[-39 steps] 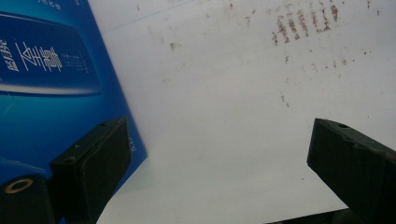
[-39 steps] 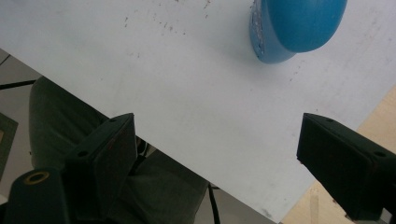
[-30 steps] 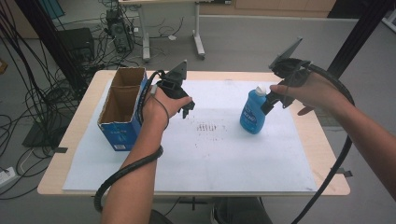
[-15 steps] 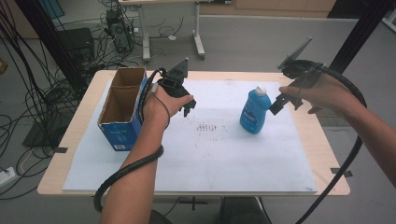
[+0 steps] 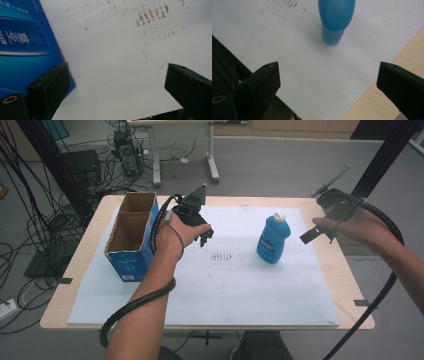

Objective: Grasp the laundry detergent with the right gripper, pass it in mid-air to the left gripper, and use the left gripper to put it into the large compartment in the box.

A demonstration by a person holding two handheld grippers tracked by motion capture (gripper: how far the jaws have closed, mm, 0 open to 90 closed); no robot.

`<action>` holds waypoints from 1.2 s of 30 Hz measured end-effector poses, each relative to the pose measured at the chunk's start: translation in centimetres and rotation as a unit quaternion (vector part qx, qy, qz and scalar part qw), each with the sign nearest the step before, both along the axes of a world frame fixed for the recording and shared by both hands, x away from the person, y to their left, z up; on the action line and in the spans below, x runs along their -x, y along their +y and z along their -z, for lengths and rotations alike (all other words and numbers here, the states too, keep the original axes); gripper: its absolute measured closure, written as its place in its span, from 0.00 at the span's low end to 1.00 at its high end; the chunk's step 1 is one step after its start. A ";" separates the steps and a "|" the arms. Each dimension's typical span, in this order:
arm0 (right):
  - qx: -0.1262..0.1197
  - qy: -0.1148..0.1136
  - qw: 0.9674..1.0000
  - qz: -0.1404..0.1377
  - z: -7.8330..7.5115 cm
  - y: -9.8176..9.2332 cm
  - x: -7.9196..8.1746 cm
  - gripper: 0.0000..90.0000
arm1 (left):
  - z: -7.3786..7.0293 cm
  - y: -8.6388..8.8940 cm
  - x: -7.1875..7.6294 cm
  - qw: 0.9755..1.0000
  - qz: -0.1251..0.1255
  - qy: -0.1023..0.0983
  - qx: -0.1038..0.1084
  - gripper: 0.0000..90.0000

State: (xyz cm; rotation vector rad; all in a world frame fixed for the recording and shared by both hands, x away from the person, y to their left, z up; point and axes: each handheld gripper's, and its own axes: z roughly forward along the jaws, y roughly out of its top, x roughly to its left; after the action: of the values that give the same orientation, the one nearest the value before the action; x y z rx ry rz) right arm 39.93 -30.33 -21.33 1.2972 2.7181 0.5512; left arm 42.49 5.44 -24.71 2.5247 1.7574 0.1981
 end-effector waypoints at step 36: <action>-0.077 -0.126 0.989 -0.026 7.9 -1.7 -1.2 0.05 | 0.7 1.4 0.0 1.000 0.012 -0.006 0.017 0.08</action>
State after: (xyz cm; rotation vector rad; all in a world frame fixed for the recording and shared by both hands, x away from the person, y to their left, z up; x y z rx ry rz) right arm 41.17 -31.99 -29.22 1.1035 2.5490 0.8797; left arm 42.49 6.85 -25.43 2.5148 1.7096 0.1784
